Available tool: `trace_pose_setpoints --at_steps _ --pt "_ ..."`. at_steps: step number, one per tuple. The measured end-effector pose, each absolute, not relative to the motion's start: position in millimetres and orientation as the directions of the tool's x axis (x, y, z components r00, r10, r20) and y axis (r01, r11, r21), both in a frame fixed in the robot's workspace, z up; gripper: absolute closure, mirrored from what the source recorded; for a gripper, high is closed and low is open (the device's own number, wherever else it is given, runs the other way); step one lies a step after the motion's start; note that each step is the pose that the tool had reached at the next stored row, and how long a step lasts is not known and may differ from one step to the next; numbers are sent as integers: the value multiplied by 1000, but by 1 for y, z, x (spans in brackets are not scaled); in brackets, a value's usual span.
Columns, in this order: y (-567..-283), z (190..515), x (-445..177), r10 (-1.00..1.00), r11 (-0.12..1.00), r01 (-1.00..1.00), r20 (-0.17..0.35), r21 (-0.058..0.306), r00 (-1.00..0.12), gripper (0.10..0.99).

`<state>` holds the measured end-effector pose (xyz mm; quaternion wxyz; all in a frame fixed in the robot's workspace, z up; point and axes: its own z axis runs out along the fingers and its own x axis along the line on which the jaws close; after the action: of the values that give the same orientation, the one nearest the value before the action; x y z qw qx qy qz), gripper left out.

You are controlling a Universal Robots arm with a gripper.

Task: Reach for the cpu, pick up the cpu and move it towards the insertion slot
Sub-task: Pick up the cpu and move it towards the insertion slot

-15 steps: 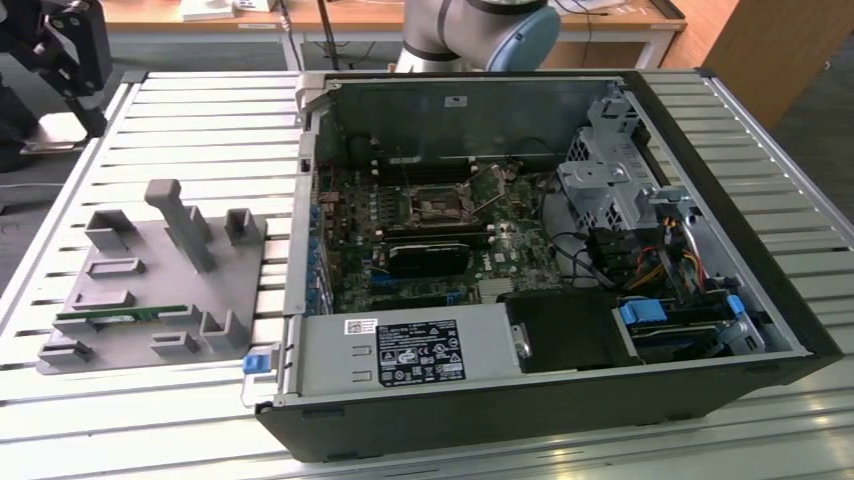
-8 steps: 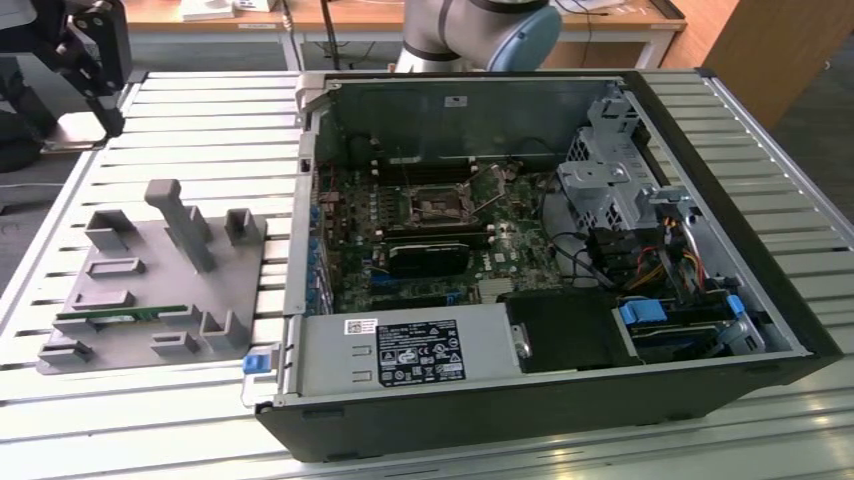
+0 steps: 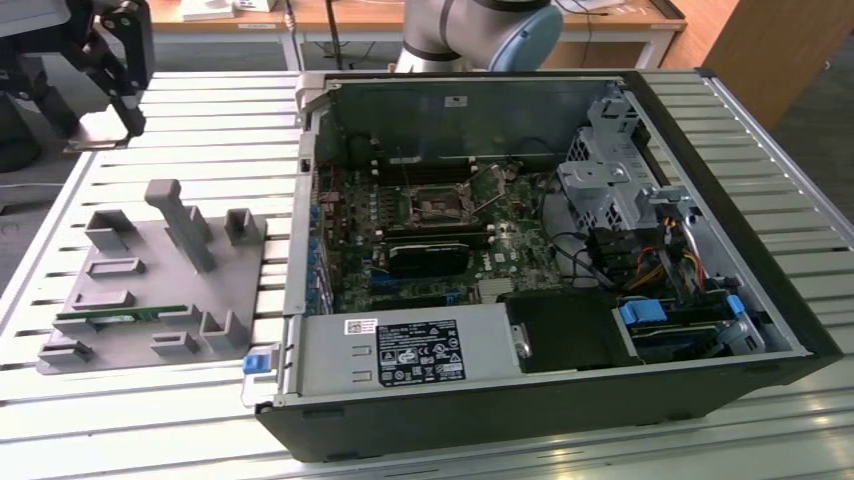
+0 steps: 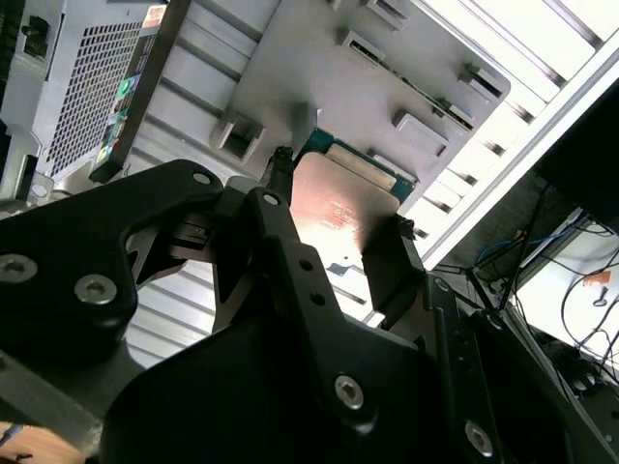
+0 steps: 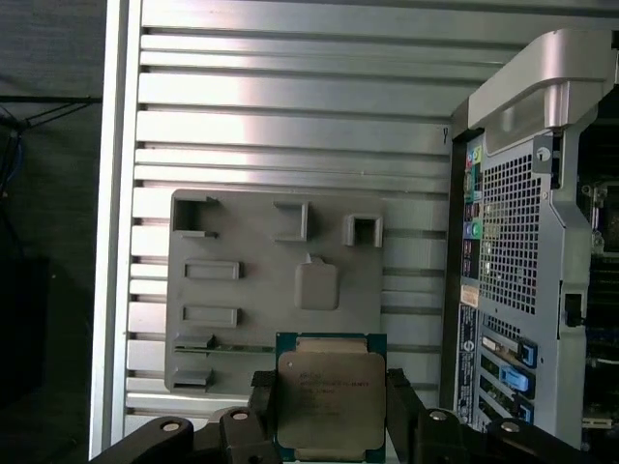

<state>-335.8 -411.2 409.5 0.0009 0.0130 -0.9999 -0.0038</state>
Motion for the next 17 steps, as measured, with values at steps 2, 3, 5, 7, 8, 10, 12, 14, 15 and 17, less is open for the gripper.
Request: trace_pose_setpoints --at_steps 2,3,5,7,8,10,12,14,15,17 --pt "-411 410 -332 -26 1000 -26 2 8 -1000 549" --pt "-411 410 -330 -26 1000 -26 2 8 -1000 549" --pt "-411 410 -326 -26 1000 -26 2 8 -1000 549" --pt "-411 410 -323 -26 1000 -26 2 8 -1000 549" --pt "-411 410 -321 -26 1000 -26 2 8 -1000 549" --pt "-411 409 -318 -26 1000 -26 2 8 -1000 549" --pt "-411 410 -314 -26 1000 -26 2 8 -1000 549" --pt "-411 410 -311 -26 1000 -26 2 8 -1000 549" --pt "-411 410 -309 -26 1000 -26 2 8 -1000 549" --pt "-411 410 -306 -26 1000 -26 2 8 -1000 549"
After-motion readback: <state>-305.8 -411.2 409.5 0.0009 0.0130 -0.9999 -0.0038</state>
